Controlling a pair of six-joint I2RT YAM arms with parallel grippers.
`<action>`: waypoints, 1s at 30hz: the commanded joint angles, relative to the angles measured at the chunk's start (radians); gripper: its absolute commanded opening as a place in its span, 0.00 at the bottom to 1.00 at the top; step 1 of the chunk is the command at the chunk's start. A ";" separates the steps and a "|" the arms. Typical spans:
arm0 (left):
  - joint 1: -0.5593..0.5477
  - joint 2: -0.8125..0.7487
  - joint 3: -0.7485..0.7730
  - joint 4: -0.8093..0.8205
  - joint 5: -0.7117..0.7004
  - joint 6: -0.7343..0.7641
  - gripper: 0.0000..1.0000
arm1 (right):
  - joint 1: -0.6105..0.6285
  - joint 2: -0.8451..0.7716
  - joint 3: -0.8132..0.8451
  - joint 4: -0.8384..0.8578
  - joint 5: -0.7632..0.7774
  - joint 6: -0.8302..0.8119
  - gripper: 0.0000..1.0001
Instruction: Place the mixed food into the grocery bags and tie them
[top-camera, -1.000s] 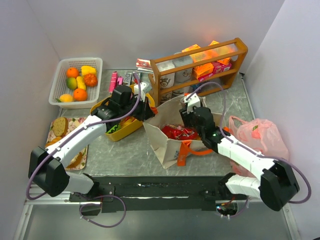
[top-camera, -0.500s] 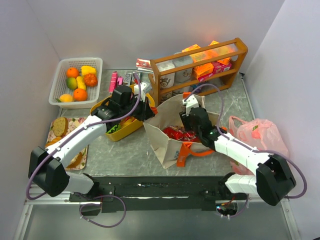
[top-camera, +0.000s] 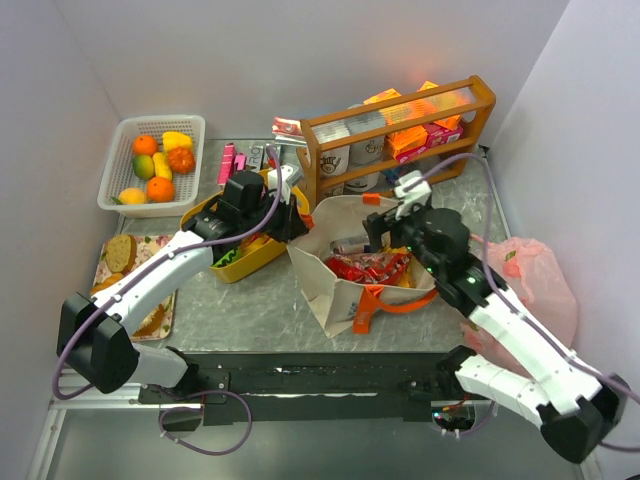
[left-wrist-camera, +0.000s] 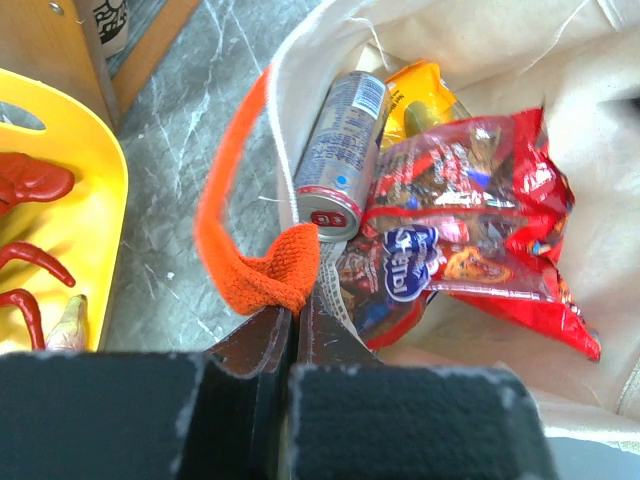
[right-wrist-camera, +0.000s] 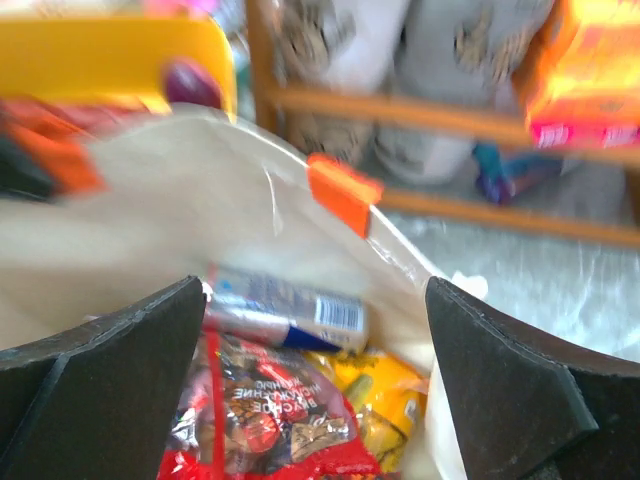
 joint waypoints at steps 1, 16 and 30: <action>0.008 -0.017 0.004 0.032 -0.014 0.017 0.01 | -0.004 -0.096 0.093 -0.059 -0.081 -0.013 0.98; 0.008 -0.008 0.018 0.045 -0.016 0.009 0.01 | -0.123 0.080 0.196 -0.253 0.102 -0.079 0.91; -0.093 0.237 0.366 0.029 -0.075 -0.043 0.01 | -0.366 0.186 0.202 -0.168 -0.028 0.054 0.08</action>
